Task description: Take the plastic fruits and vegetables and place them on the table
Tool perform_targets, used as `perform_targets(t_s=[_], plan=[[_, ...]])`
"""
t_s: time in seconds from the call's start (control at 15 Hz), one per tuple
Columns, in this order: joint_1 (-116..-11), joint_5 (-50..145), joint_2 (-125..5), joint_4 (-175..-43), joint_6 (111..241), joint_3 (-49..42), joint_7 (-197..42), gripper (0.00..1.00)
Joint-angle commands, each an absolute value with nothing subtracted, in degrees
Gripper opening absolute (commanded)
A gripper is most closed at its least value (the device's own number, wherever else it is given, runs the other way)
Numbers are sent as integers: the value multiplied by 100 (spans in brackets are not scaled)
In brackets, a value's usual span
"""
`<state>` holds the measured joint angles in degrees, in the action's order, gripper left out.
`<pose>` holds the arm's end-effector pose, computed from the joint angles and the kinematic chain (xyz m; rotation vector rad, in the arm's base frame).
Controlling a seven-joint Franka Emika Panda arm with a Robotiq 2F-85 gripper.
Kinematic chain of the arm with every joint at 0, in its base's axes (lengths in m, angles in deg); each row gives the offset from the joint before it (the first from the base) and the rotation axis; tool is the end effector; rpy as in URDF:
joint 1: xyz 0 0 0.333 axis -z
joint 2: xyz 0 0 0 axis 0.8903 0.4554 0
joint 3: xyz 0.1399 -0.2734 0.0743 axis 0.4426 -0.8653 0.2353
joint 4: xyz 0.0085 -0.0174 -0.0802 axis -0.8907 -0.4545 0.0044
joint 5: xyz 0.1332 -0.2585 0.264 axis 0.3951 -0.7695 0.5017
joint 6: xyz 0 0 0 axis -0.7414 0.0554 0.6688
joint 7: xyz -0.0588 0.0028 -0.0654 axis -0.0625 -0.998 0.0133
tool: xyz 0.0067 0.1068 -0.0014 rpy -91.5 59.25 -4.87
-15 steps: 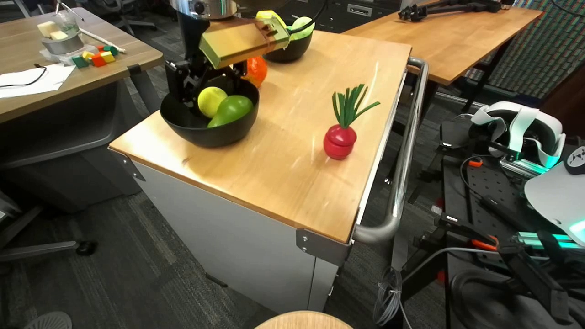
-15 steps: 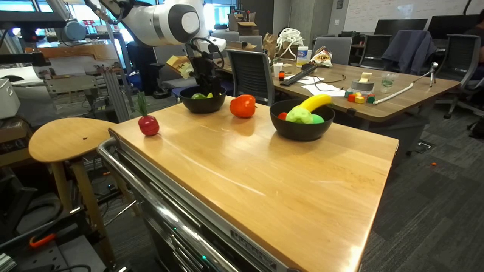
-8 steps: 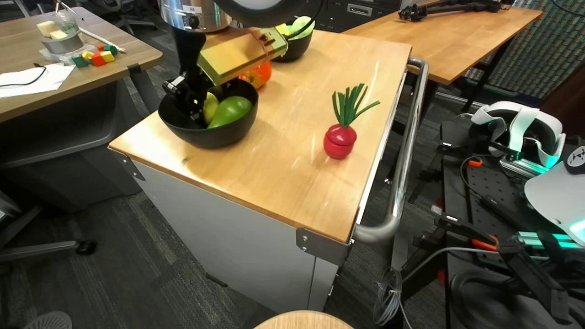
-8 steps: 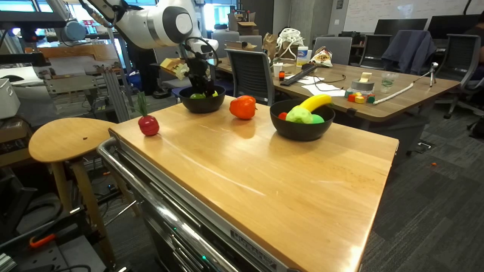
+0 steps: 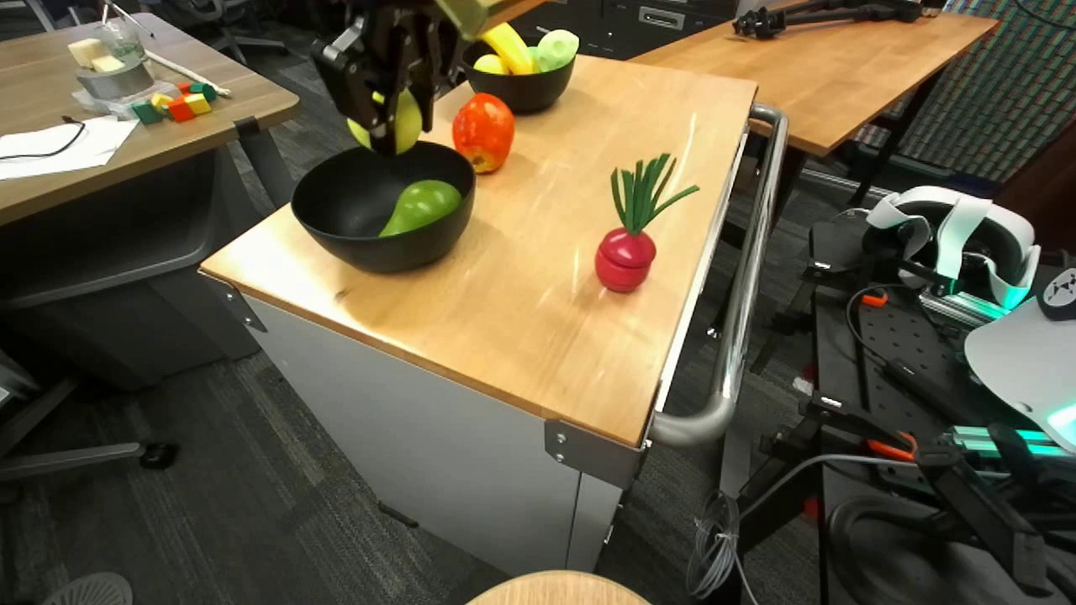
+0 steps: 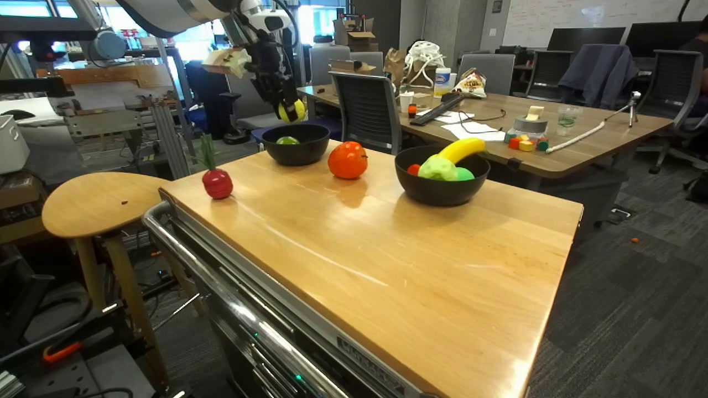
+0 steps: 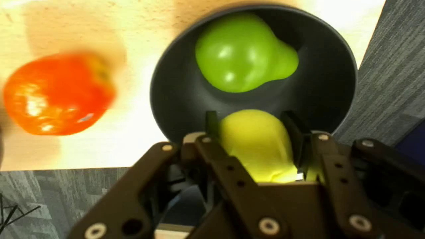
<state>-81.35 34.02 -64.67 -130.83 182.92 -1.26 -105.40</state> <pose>0.5902 0.1809 0.3866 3.0180 -0.1119 0.5051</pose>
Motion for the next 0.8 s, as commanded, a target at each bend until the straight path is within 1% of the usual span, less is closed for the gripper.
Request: perform_targets(t_s=[0.0,0.13,0.33,0.73], plan=[[-7796,3233,-7692,-14085,18006,19,-10442,23],[-7521,3612,-7862,-14194,17557,80,-10242,23],[-7101,3905,-7677,-14195,17158,22,-10299,23],[-6704,4007,-6835,-14007,17140,-29,-10448,23]])
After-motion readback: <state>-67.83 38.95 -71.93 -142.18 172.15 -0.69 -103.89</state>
